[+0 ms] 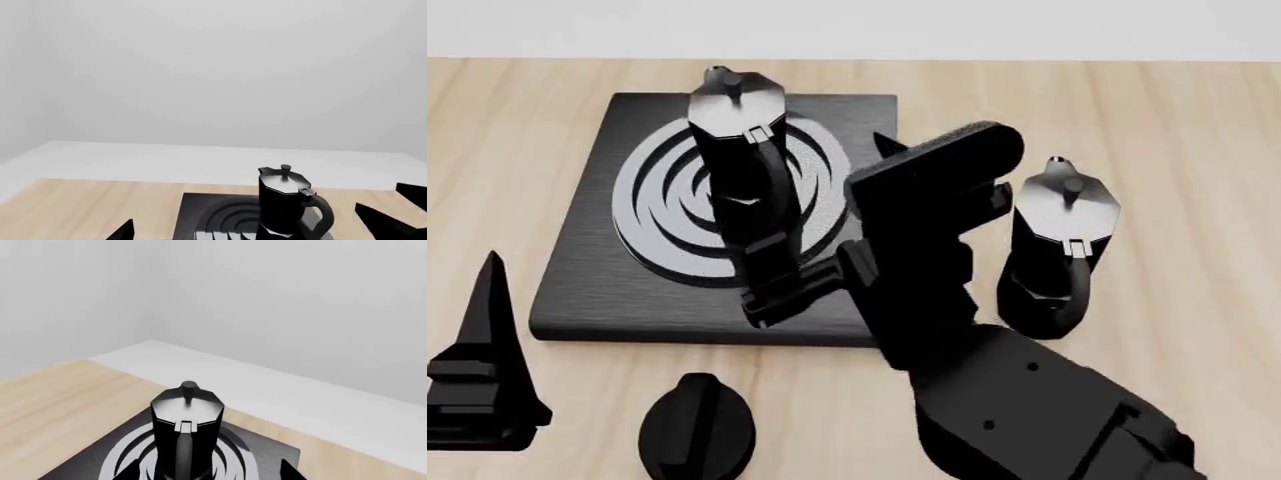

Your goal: Put the right moka pot on the stove.

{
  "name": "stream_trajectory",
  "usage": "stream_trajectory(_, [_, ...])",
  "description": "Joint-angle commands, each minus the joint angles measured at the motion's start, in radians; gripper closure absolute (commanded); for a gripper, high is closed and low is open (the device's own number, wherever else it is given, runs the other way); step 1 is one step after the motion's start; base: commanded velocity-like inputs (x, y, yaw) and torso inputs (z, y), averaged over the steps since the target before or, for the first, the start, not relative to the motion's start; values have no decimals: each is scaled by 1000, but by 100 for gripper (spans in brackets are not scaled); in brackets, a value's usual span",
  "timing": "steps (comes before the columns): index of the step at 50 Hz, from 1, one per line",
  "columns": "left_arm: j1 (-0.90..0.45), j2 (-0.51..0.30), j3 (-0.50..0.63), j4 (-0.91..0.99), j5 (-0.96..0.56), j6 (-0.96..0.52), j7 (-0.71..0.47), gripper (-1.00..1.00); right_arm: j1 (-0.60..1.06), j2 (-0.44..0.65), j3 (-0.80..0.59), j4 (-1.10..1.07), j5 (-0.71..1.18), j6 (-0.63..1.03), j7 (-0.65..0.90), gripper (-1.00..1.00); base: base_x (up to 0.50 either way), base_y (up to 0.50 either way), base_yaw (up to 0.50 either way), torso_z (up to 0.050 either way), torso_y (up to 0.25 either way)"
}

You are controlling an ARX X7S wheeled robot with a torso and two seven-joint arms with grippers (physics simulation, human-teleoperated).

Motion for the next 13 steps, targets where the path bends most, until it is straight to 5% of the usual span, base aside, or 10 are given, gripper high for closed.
stream_trajectory(1, [-1, -3, 5, 0, 6, -6, -12, -100, 22, 260, -5, -434, -55, 0, 173, -100, 0, 0, 0, 0, 0])
stream_trajectory(13, [-5, -8, 6, 8, -3, -15, -21, -100, -32, 468, 7, -684, -116, -75, 309, -100, 0, 0, 0, 0, 0])
